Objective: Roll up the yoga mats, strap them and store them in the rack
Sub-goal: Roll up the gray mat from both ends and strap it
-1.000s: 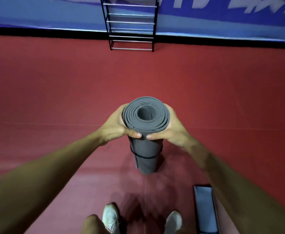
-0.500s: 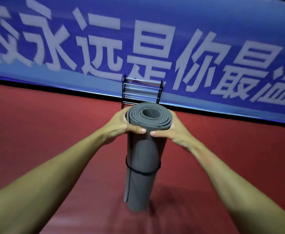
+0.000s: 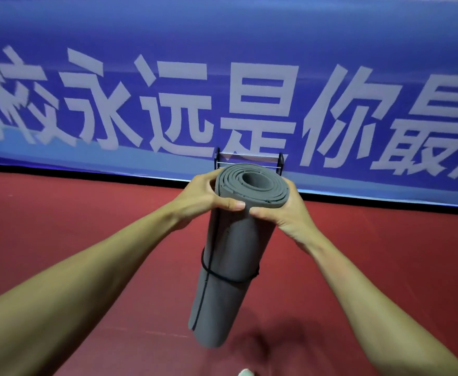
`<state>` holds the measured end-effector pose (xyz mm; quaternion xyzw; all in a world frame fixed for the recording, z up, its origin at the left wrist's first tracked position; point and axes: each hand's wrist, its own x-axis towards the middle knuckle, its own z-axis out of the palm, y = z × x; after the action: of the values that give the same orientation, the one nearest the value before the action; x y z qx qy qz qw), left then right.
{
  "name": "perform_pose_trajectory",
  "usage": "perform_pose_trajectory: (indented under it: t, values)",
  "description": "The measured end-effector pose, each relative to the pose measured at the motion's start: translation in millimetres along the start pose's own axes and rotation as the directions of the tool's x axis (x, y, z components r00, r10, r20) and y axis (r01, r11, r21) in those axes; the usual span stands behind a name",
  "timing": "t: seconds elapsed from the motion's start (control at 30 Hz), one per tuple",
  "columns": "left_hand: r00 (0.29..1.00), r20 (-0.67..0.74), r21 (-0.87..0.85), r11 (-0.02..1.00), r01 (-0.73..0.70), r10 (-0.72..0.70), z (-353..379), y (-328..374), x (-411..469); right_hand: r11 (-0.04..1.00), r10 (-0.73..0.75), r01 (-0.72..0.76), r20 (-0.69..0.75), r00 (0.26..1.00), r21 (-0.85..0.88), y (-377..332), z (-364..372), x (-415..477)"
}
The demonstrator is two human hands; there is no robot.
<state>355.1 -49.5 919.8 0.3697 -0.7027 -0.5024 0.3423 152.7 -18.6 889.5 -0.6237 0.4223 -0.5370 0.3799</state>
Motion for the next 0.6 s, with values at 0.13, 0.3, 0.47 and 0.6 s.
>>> perform_pose_trajectory:
  t: [0.13,0.3,0.47,0.6]
  values:
    - [0.998,-0.052,-0.003,0.999,0.042,-0.042,-14.5,-25.9,72.2,0.999,0.045,-0.045,-0.021,0.999,0.008,45.4,-18.4,68.7]
    - [0.994,-0.061,0.042,0.995,0.093,-0.090,-38.8,-35.3,166.7,0.985,0.166,-0.169,-0.085,0.982,-0.024,95.8,-47.0,156.1]
    - [0.992,-0.099,0.058,0.995,0.080,-0.074,-69.5,-53.0,243.0,0.980,0.183,-0.188,-0.071,0.980,-0.064,125.2,-59.4,235.3]
    - [0.986,-0.150,0.059,0.995,0.083,-0.073,-100.8,-77.3,295.2,0.977,0.168,-0.169,-0.019,0.986,-0.130,147.1,-59.1,296.8]
